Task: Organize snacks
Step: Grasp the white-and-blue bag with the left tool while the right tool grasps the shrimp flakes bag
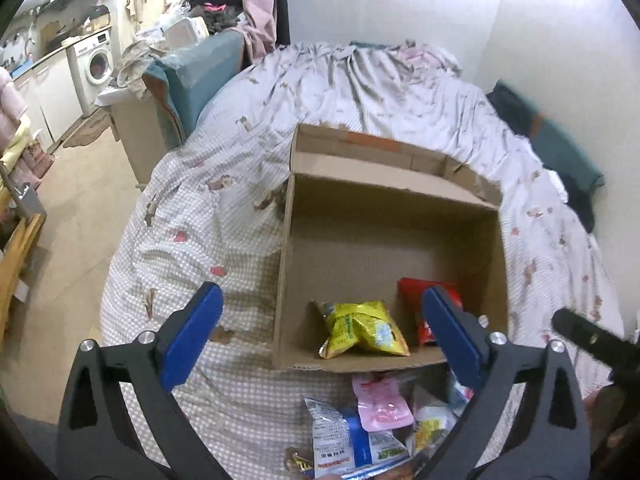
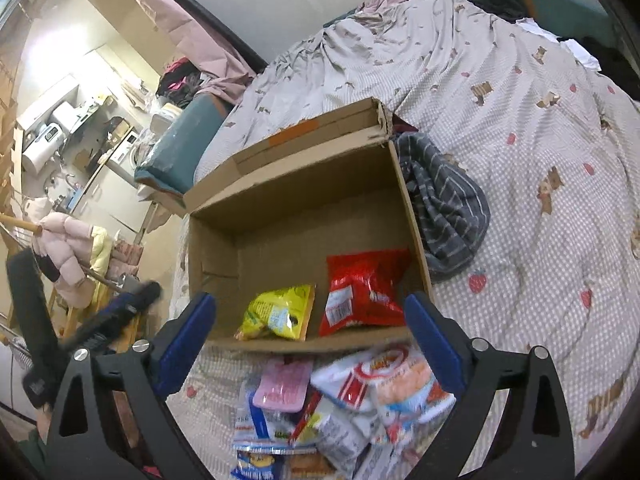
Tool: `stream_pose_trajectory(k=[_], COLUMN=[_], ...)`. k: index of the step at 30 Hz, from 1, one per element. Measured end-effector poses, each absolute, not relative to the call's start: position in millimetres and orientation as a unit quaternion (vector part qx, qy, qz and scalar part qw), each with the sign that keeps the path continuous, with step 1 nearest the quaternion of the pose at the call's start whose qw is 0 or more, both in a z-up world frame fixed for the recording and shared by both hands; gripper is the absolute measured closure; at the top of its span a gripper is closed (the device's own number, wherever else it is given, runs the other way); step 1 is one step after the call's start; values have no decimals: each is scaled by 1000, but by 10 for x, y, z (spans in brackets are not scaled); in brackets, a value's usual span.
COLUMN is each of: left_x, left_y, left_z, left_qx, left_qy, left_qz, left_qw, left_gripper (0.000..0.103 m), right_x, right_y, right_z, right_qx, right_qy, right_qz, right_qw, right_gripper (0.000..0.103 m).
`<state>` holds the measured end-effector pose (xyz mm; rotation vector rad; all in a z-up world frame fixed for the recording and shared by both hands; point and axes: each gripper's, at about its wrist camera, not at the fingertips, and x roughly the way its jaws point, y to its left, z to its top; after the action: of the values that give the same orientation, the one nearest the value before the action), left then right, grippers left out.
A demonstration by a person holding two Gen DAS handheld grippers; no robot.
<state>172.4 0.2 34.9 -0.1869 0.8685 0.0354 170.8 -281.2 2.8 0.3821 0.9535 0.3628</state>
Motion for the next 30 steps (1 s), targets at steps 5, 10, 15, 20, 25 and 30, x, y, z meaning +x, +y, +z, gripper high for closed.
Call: stream_pose_trajectory(k=[5,10,15,20,25,30], left_x=[1523,1293,1131,1036,1012,1013], left_y=[-7,-13,-19,-31,-47,25], left_z=[412,385,253,36,-193,-421], left_qx=[-69,-50,-43,-44,-39,-61], left_qy=[427,433,449,471,501,541], left_qz=[2,5,12,12,23,28], left_qw=[902,900,892,881,864,838], left_gripper=[4,4,4,4,4,4], right_x=[1440,1232,1075,967,935,967], right_y=[-2858,-2849,-2818,-2925,-3100,-3265], right_z=[92,119,-26,-242,-402,-499], right_qx=[172,162,159,167,173,212], right_qy=[453,450,451,471,494,503], right_qz=[170,159,154,145,98,83], right_qw=[858,864,864,854,847,834], right_gripper=[5,5,5,5,5,5])
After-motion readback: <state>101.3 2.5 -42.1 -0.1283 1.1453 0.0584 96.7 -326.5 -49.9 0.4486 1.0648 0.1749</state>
